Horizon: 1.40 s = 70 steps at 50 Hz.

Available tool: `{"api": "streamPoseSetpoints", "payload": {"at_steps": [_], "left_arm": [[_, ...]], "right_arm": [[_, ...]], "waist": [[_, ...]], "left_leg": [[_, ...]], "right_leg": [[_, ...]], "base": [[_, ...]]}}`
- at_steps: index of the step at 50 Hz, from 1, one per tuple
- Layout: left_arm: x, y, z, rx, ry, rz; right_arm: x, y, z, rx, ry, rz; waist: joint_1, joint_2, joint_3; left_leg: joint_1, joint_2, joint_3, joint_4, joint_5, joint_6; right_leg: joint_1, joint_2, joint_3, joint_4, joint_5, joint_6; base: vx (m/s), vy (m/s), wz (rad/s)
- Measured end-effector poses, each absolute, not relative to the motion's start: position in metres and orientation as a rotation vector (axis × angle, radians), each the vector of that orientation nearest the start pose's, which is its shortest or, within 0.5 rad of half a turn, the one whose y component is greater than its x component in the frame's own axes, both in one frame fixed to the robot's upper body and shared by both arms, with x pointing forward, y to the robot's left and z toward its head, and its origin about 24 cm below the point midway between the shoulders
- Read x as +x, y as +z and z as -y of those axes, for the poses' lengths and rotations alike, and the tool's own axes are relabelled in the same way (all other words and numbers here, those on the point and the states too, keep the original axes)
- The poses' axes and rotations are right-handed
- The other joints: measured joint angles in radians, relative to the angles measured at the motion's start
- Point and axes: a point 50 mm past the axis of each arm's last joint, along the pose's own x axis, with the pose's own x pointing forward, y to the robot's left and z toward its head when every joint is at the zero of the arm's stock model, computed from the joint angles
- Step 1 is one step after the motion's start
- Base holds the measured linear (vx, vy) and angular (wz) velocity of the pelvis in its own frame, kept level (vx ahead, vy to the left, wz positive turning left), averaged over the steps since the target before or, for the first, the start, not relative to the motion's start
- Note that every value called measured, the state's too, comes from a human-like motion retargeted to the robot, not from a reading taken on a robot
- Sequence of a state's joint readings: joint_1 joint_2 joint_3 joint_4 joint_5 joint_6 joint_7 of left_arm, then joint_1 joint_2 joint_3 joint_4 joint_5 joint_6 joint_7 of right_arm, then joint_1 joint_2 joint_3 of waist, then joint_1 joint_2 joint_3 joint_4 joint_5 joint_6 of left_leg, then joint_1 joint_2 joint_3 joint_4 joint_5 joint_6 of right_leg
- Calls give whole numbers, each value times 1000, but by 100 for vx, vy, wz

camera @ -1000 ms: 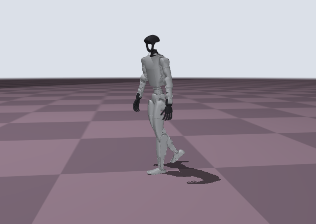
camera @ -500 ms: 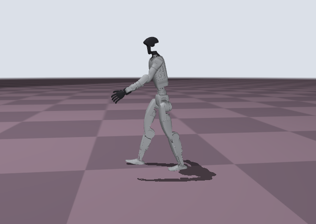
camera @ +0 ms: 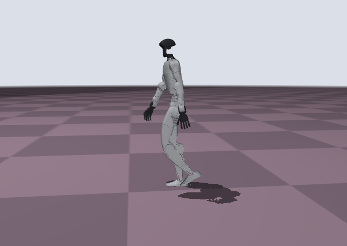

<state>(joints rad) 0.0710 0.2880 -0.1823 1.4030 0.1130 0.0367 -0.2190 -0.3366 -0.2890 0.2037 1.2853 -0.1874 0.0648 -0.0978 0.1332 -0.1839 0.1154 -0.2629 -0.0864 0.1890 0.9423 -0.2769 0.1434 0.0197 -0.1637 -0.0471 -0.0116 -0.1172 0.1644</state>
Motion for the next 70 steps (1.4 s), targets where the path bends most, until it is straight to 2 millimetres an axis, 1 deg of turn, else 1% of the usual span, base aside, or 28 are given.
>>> {"api": "streamPoseSetpoints", "payload": {"at_steps": [3, 5, 7, 9, 11, 13, 15, 17, 20, 23, 27, 28, 30, 34, 38, 40, 43, 45, 47, 50, 52, 55, 58, 60, 62, 64, 67, 70], "left_arm": [[-28, -166, -250, 204, -148, -1663], [-46, -165, -249, 154, -114, -1697], [-57, -164, -247, 109, -78, -1702], [-61, -164, -243, 74, -53, -1688], [-59, -165, -240, 52, -50, -1664], [-53, -166, -236, 46, -65, -1635], [-42, -167, -235, 52, -87, -1601], [-27, -168, -236, 71, -112, -1565], [1, -169, -238, 114, -152, -1508], [36, -167, -242, 182, -191, -1450], [98, -157, -250, 321, -211, -1355], [118, -151, -251, 364, -204, -1322], [157, -138, -254, 445, -184, -1244], [243, -93, -249, 567, -138, -1001], [316, -31, -235, 606, -111, -695], [343, 1, -226, 600, -104, -546], [368, 43, -212, 557, -98, -353], [378, 65, -206, 522, -90, -253], [382, 78, -202, 517, -91, -192], [380, 79, -197, 531, -122, -161], [373, 64, -194, 525, -151, -193], [354, 29, -192, 512, -192, -298], [320, -24, -196, 525, -227, -488], [286, -62, -200, 542, -253, -652], [243, -100, -206, 550, -280, -841], [195, -129, -212, 538, -297, -1031], [125, -157, -223, 488, -288, -1283], [66, -167, -236, 425, -251, -1473]], "right_arm": [[261, -79, 244, -669, -40, -795], [291, -51, 240, -676, -53, -662], [315, -24, 235, -674, -59, -536], [333, 1, 228, -666, -59, -422], [345, 20, 222, -654, -52, -331], [351, 31, 216, -643, -39, -276], [351, 32, 211, -638, -20, -263], [344, 20, 209, -638, 4, -298], [320, -15, 208, -635, 48, -417], [277, -64, 212, -619, 94, -609], [195, -124, 224, -576, 118, -942], [173, -135, 228, -562, 111, -1028], [126, -152, 237, -533, 91, -1196], [48, -166, 250, -472, 62, -1455], [-11, -168, 253, -404, 69, -1614], [-32, -167, 251, -367, 75, -1665], [-54, -166, 246, -316, 75, -1715], [-63, -166, 242, -295, 85, -1745], [-66, -167, 234, -284, 132, -1764], [-62, -169, 224, -273, 211, -1757], [-55, -171, 222, -282, 229, -1738], [-31, -173, 225, -326, 232, -1689], [2, -173, 232, -404, 212, -1610], [27, -172, 237, -463, 181, -1544], [53, -168, 245, -520, 138, -1471], [82, -161, 254, -576, 86, -1390], [129, -143, 272, -654, 2, -1257], [175, -117, 290, -714, -77, -1125]], "waist": [[61, 0, 11], [101, 12, 19], [138, 42, 30], [166, 81, 44], [180, 115, 56], [180, 132, 61], [172, 133, 54], [162, 128, 37], [144, 126, 6], [118, 139, -28], [66, 166, -69], [50, 171, -76], [15, 186, -79], [-73, 214, -61], [-168, 231, -37], [-212, 231, -27], [-271, 206, -12], [-306, 176, 3], [-323, 153, 17], [-328, 149, 17], [-323, 156, 5], [-304, 155, -14], [-270, 140, -27], [-240, 123, -35], [-213, 103, -48], [-190, 88, -67], [-148, 79, -87], [-83, 66, -81]], "left_leg": [[-50, 2, 40, -189, -5, 15], [-55, 9, 63, -385, 24, 7], [-36, 30, 89, -613, 72, -24], [-12, 60, 125, -814, 115, -77], [2, 82, 171, -956, 134, -137], [0, 92, 221, -1022, 123, -183], [-8, 94, 266, -1030, 97, -202], [7, 92, 300, -1030, 97, -198], [59, 94, 322, -1030, 124, -184], [124, 107, 293, -1016, 119, -177], [183, 130, 219, -965, 45, -174], [191, 131, 200, -951, 25, -178], [219, 133, 166, -926, -11, -193], [274, 121, 89, -890, -56, -236], [330, 102, -2, -878, -86, -262], [361, 88, -46, -877, -101, -266], [411, 47, -114, -874, -128, -263], [456, 12, -161, -871, -149, -255], [504, -2, -196, -872, -170, -249], [552, 9, -230, -872, -187, -247], [569, 20, -253, -865, -186, -245], [587, 15, -290, -840, -165, -231], [588, -3, -320, -767, -105, -211], [560, -21, -324, -669, -42, -196], [479, -40, -297, -501, 31, -176], [355, -41, -241, -296, 90, -150], [165, 5, -124, -43, 102, -90], [45, 45, -14, 47, 11, -32]], "right_leg": [[21, 10, 50, 12, -19, 12], [38, 29, 84, 19, -31, 18], [66, 65, 117, 22, -43, 18], [108, 107, 146, 22, -58, 14], [156, 139, 165, 19, -73, 8], [196, 153, 176, 20, -86, 5], [221, 155, 181, 29, -93, 2], [236, 157, 185, 52, -86, 0], [253, 169, 192, 120, -37, 2], [234, 200, 196, 273, 85, 10], [77, 245, 154, 640, 282, 26], [20, 240, 125, 736, 307, 20], [-76, 208, 52, 886, 308, -23], [-217, 105, -81, 991, 145, -144], [-285, 51, -159, 839, 29, -189], [-292, 40, -179, 678, 16, -184], [-261, 24, -160, 338, 102, -142], [-227, 0, -126, 111, 198, -90], [-218, -17, -94, -29, 246, -19], [-255, -17, -54, -76, 192, 66], [-258, -11, -36, -76, 183, 75], [-226, -20, -27, -76, 250, 72], [-171, -41, -48, -76, 264, 63], [-130, -58, -59, -76, 231, 48], [-95, -79, -70, -73, 189, 28], [-73, -94, -90, -68, 155, 8], [-54, -98, -131, -57, 110, -12], [-32, -96, -158, -44, 71, -17]], "base": [[50, -1, -99], [51, 4, -103], [53, 8, -105], [57, 11, -92], [60, 13, -60], [61, 15, -25], [63, 16, -2], [66, 17, 8], [71, 19, 15], [74, 22, 31], [68, 22, 62], [63, 20, 83], [60, 20, 89], [55, 16, 112], [51, 7, 129], [51, -1, 127], [53, -7, 124], [57, -13, 113], [59, -17, 81], [58, -18, 52], [59, -20, 45], [61, -23, 38], [63, -26, 27], [62, -28, 24], [59, -28, 38], [54, -25, 58], [49, -22, 61], [46, -18, 33]]}}
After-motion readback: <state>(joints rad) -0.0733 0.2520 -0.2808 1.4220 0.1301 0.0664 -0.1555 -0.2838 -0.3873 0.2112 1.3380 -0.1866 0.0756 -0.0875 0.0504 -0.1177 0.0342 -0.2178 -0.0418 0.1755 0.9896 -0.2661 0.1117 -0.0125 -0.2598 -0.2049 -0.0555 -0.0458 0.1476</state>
